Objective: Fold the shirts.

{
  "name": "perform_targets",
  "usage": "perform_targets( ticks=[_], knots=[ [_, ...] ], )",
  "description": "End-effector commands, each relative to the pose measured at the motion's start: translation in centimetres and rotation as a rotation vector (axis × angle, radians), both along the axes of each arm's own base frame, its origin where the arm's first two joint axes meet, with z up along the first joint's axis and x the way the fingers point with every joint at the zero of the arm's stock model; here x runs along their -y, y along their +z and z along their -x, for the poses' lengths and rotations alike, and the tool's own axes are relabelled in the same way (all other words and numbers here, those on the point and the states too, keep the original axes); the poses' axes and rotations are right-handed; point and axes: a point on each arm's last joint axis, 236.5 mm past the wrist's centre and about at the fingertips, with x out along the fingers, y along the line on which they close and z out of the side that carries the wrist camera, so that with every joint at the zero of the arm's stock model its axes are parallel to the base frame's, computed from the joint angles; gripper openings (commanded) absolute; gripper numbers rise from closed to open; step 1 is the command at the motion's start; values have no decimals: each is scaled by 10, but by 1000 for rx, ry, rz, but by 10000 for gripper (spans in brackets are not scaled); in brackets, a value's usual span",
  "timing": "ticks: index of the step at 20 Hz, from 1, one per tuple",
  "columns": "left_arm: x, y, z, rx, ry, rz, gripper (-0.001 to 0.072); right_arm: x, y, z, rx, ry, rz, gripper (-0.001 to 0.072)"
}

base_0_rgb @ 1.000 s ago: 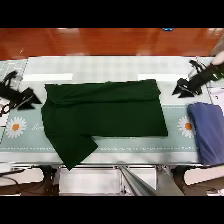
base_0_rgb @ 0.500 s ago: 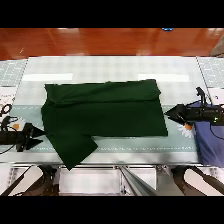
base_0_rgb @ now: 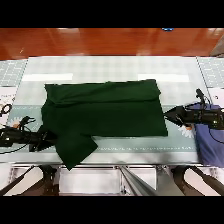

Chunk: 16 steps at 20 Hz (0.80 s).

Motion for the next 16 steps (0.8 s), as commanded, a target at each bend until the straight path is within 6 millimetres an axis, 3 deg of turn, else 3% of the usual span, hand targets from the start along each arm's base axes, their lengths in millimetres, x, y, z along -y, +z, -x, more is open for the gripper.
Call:
perform_targets(
  ticks=[1,2,3,5,8,10,13,16],
  knots=[
    [-2,-20,-5,-2,-32,-52,387,8,1,-8,20,-44,4,415],
    [-2,-20,-7,2,-26,-49,103,13,3,-7,14,-62,-3,415],
    [-1,-18,-8,11,-29,-44,32,21,3,-6,7,-83,-9,414],
    [1,-16,-9,34,-45,-36,31,42,-6,10,-79,-141,9,414],
    [1,-16,-9,33,-45,-35,32,59,-35,53,-272,-145,94,414],
    [1,-16,-9,33,-44,-35,32,56,-45,70,-327,-125,100,414],
    [1,-16,-10,34,-44,-37,32,48,-49,78,-355,-103,92,414],
    [0,-17,-10,35,-42,-39,32,28,-59,84,-396,-3,94,414]
  ],
)
